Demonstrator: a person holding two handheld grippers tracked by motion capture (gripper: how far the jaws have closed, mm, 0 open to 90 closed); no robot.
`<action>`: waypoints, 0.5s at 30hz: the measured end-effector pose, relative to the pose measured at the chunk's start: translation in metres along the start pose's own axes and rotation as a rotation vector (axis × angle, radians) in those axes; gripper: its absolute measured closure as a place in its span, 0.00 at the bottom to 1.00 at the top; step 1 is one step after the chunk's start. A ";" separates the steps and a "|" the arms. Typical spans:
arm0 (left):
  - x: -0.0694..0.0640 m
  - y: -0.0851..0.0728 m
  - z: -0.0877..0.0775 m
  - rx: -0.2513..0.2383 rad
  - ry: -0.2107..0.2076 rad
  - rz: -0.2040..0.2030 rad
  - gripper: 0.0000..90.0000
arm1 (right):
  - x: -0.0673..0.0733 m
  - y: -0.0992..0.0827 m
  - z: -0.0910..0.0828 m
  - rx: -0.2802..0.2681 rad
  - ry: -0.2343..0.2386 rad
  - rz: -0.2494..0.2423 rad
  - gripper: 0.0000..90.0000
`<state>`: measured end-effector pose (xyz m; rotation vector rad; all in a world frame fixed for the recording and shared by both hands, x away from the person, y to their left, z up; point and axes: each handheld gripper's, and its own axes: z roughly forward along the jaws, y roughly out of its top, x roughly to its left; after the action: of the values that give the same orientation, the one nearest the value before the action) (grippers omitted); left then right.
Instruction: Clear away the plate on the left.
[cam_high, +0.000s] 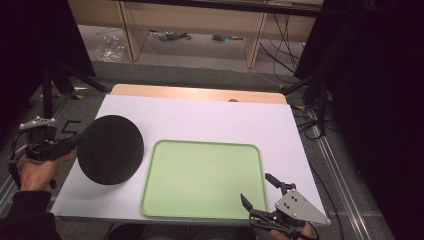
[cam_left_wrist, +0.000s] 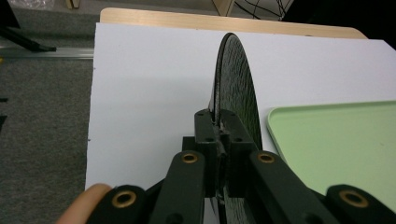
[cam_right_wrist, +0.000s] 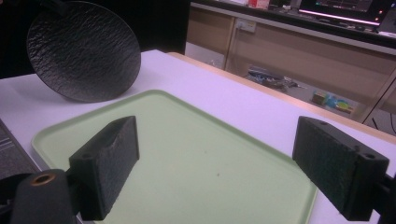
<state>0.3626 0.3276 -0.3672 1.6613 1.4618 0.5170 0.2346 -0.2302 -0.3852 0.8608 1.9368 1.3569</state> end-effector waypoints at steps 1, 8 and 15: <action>-0.001 0.001 0.000 0.004 -0.003 0.021 0.96 | -0.001 0.000 0.001 -0.011 -0.005 -0.013 0.17; -0.018 0.005 0.000 -0.013 -0.012 0.098 0.93 | 0.000 0.001 0.002 -0.011 -0.002 -0.021 0.17; -0.031 0.005 0.006 -0.013 -0.011 0.137 0.89 | 0.000 0.001 0.002 -0.009 0.001 -0.024 0.17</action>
<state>0.3625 0.2965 -0.3598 1.7593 1.3404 0.5899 0.2362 -0.2288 -0.3852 0.8303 1.9346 1.3516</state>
